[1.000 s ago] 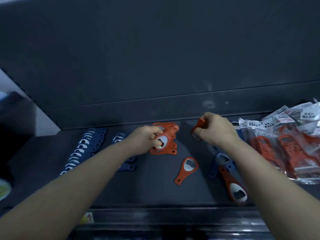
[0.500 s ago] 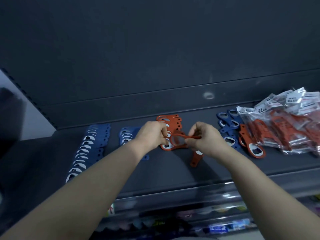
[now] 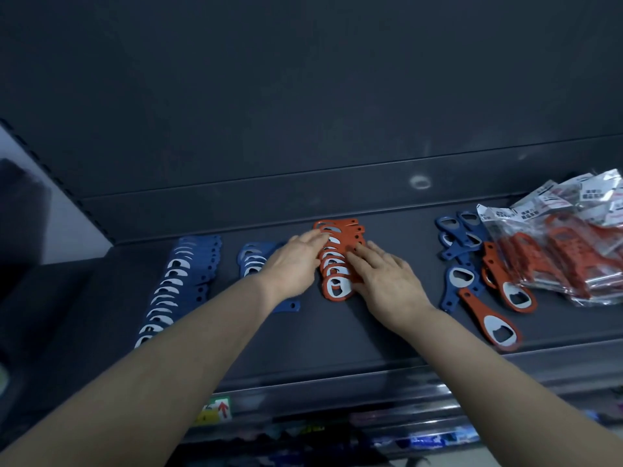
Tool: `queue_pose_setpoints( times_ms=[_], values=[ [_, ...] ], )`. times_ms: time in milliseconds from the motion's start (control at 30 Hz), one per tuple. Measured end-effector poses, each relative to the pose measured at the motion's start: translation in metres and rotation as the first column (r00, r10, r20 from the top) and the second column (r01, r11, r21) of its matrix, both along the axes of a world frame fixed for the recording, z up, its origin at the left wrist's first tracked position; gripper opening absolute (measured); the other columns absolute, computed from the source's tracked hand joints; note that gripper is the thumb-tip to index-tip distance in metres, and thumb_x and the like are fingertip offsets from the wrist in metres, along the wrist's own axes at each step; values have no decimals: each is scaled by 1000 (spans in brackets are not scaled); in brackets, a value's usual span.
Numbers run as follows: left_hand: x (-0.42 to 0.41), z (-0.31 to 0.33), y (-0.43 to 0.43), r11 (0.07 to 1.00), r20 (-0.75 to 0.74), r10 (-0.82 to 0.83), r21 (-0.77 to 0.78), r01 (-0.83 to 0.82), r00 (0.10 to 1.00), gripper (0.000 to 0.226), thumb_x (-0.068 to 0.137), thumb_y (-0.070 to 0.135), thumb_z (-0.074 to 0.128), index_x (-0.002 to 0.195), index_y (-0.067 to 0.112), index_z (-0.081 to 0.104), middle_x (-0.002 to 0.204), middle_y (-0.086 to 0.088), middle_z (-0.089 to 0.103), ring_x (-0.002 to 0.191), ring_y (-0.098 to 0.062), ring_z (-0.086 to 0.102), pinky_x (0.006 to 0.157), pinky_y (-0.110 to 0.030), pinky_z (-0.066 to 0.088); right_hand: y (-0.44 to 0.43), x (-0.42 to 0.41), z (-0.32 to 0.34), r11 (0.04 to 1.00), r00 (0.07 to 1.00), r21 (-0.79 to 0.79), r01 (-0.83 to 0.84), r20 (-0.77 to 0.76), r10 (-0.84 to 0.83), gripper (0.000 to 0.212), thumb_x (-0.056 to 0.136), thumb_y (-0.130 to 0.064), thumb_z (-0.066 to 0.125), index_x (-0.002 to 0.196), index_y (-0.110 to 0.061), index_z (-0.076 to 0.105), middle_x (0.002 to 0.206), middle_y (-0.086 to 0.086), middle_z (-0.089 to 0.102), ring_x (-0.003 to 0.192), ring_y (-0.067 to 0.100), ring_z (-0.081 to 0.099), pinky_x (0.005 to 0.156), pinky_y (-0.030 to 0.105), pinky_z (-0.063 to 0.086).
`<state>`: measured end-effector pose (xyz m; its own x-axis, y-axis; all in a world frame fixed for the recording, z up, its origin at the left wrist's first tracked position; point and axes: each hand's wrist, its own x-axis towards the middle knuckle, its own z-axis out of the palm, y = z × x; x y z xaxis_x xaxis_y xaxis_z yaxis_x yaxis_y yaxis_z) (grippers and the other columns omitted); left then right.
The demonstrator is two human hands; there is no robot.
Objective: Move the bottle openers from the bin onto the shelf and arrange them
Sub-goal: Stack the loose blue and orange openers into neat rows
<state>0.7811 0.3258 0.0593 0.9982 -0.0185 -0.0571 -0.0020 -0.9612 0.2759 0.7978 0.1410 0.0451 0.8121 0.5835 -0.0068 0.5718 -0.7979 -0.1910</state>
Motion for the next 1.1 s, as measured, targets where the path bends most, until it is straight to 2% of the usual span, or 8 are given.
queue_pose_setpoints(
  times_ms=[100, 267, 400, 467, 600, 800, 967, 1100],
  values=[
    [-1, 0, -3, 1000, -29, -20, -10, 20, 999, 49, 100, 10, 41, 147, 22, 36, 157, 6, 27, 141, -20, 31, 113, -30, 29, 1, 6, -2, 999, 998, -41, -19, -61, 16, 54, 103, -40, 31, 152, -24, 16, 161, -5, 9, 148, 13, 1, 119, 36, 4],
    [11, 9, -10, 974, -7, 189, -127, -188, 982, 51, 100, 12, 40, 150, 19, 30, 159, -4, 21, 143, -23, 29, 114, -34, 28, 4, 15, 5, 999, 992, -26, -28, -123, 24, 63, 101, -39, 35, 153, -16, 7, 161, 1, 0, 148, 18, -5, 120, 34, 0],
    [17, 4, -25, 854, -123, 350, -367, -370, 929, 39, 96, 9, 43, 135, 12, 45, 131, -10, 55, 120, -28, 54, 98, -37, 46, 4, 19, 3, 996, 965, 69, 54, -260, -34, 68, 102, -37, 33, 152, -9, -3, 160, 11, -2, 148, 21, -2, 119, 31, 2],
    [15, 0, -33, 797, -199, 368, -435, -419, 908, 36, 95, 5, 41, 130, 10, 49, 123, -9, 60, 109, -25, 60, 87, -32, 49, 3, 20, 5, 993, 949, 96, 63, -314, -30, 67, 103, -33, 32, 152, -8, -5, 160, 11, 0, 148, 21, 2, 119, 30, 6],
    [17, -3, -37, 730, -237, 382, -516, -449, 893, 34, 92, 4, 40, 123, 10, 54, 117, -9, 64, 100, -23, 64, 88, -36, 54, -1, 23, 7, 990, 922, 119, 72, -387, -20, 67, 102, -28, 34, 152, -9, -6, 160, 10, 1, 148, 24, 8, 120, 33, 10],
    [36, 0, -30, 708, -208, 443, -516, -483, 872, 65, 100, 19, 43, 154, 16, 8, 160, -3, 17, 145, -21, 24, 117, -40, 28, 7, 60, 11, 969, 913, 190, 156, -402, -68, 64, 102, -26, 34, 153, -9, -1, 161, 8, -1, 148, 17, 2, 120, 33, 5],
    [40, -11, -39, 745, -232, 375, -500, -441, 897, 60, 97, 22, 46, 152, 16, 23, 159, 0, 23, 140, -19, 34, 113, -37, 34, 9, 76, 7, 992, 926, 119, 50, -378, -1, 57, 103, -28, 32, 153, -11, 10, 160, 7, 8, 148, 18, 6, 120, 35, 4],
    [46, -11, -35, 741, -205, 418, -487, -463, 885, 63, 100, 22, 44, 154, 12, 14, 162, 1, 3, 148, -17, 14, 119, -31, 18, 9, 79, 4, 986, 932, 150, 76, -363, -17, 59, 102, -28, 34, 153, -11, 10, 160, 7, 10, 148, 18, 6, 121, 36, 7]
  ],
)
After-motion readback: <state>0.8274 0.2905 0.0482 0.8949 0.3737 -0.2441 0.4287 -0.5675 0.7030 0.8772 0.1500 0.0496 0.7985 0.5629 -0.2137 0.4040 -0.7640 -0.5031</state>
